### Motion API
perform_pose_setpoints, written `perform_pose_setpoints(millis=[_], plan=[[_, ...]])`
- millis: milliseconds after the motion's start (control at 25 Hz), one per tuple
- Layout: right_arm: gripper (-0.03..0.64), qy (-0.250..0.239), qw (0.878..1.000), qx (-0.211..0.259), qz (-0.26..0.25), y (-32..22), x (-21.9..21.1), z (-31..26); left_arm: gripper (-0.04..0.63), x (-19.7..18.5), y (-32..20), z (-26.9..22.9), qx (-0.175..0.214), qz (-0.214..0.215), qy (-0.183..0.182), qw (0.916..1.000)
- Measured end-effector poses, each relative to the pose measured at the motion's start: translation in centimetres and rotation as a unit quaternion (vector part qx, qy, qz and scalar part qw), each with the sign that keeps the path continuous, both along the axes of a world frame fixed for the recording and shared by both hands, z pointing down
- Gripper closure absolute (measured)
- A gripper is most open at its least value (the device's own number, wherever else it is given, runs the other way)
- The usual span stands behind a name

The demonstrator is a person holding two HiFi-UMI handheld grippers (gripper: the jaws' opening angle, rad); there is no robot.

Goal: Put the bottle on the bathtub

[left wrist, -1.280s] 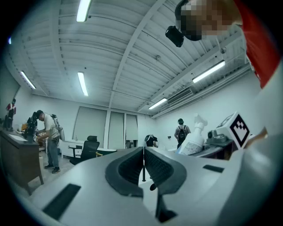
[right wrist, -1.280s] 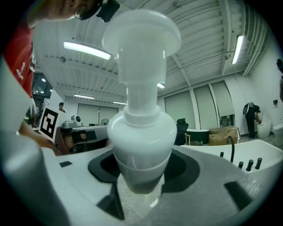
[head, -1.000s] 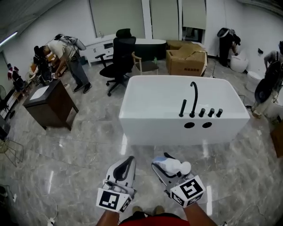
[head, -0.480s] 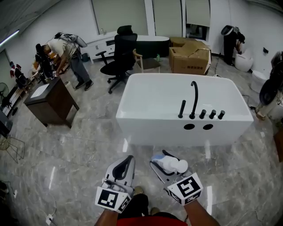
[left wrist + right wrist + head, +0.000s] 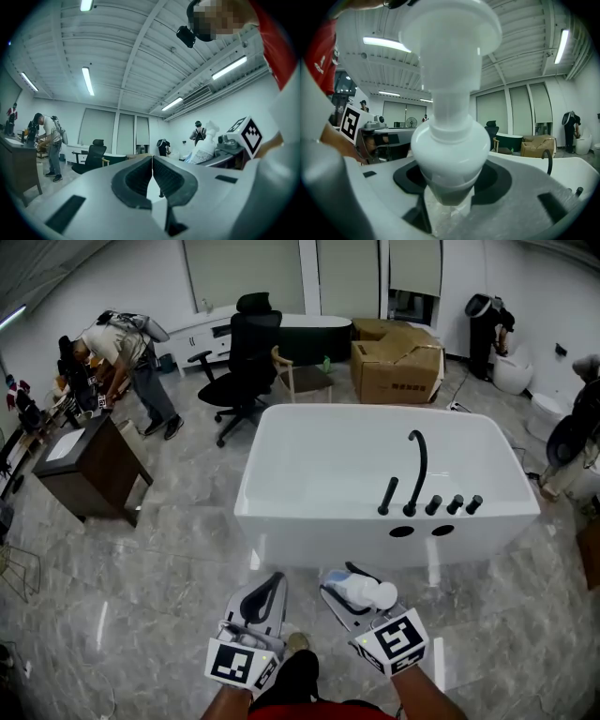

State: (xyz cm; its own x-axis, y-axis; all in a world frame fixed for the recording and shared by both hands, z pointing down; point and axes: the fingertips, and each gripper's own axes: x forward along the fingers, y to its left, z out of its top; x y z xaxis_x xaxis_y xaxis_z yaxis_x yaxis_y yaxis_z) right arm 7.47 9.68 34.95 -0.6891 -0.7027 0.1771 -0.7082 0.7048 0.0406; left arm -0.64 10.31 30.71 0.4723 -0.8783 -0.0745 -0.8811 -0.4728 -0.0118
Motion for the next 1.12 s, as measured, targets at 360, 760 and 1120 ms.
perform_pose_setpoints(millis=[360, 760, 1120], plan=[[0.377, 0.044, 0.998, -0.027, 0.03, -14.2, -2.7, 3.6, 0.583, -4.3, -14.3, 1.9, 0.0, 0.008, 0.001, 1.0], [0.377, 0.114, 0.99, -0.078, 0.029, -25.2, -4.4, 11.2, 0.583, -7.1, -24.0, 5.9, -0.02, 0.001, -0.007, 0.9998], [0.377, 0.152, 0.981, -0.117, -0.001, -33.7, -4.8, 21.2, 0.583, -7.8, -30.9, 11.2, -0.068, -0.034, -0.017, 0.997]])
